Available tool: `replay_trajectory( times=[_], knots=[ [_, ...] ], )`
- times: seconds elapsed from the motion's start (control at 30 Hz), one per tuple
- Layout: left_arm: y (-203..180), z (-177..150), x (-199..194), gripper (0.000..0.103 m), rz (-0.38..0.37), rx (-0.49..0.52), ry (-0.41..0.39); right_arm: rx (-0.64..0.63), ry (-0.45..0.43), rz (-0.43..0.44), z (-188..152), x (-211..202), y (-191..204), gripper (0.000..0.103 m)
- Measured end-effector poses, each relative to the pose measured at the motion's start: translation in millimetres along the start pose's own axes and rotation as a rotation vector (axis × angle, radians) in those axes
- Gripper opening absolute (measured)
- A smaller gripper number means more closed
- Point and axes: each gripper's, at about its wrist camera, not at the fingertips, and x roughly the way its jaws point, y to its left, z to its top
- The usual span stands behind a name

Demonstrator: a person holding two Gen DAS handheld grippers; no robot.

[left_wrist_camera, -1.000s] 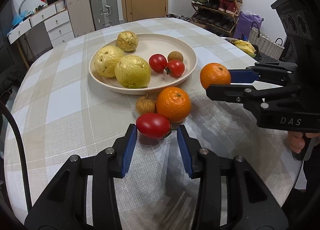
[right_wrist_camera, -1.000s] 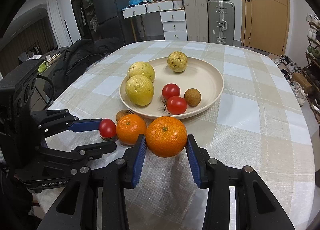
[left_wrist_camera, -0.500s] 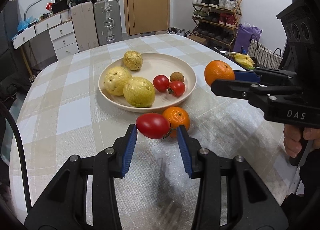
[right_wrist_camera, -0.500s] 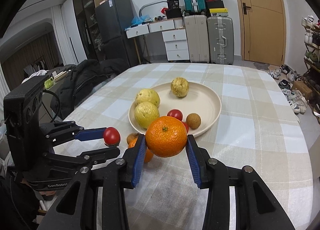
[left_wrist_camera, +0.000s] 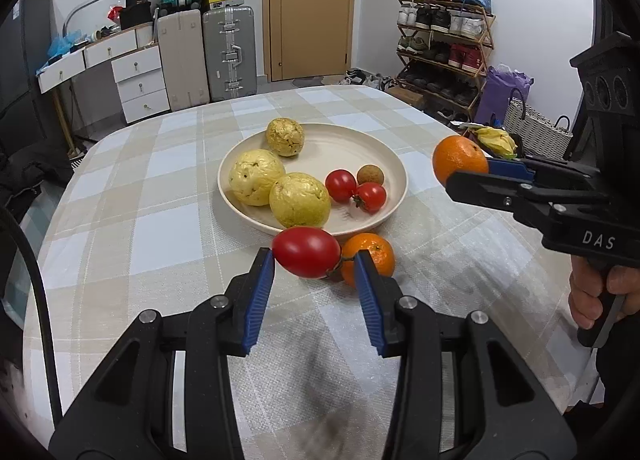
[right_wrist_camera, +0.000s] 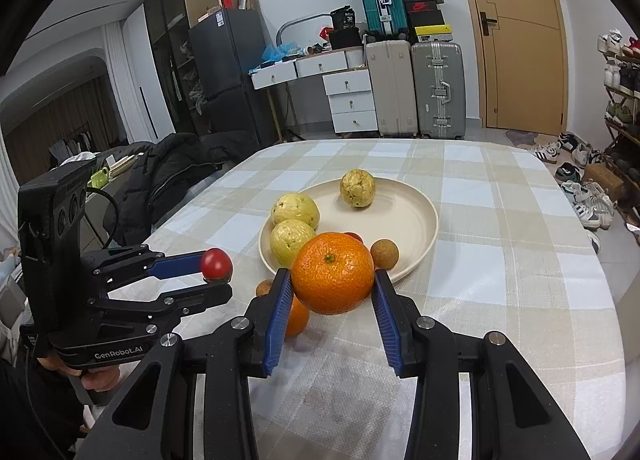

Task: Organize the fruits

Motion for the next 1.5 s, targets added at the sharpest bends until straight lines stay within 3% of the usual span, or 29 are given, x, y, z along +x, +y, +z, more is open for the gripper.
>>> replay_trajectory(
  times=[0.8, 1.5],
  knots=[
    [25.2, 21.7, -11.6, 0.039, 0.067, -0.077, -0.088, -0.008, -0.032, 0.005, 11.5, -3.8, 2.2, 0.041],
    [31.7, 43.1, 25.5, 0.039, 0.078, -0.071, -0.038, 0.035, -0.025, -0.014, 33.1, 12.8, -20.6, 0.041]
  ],
)
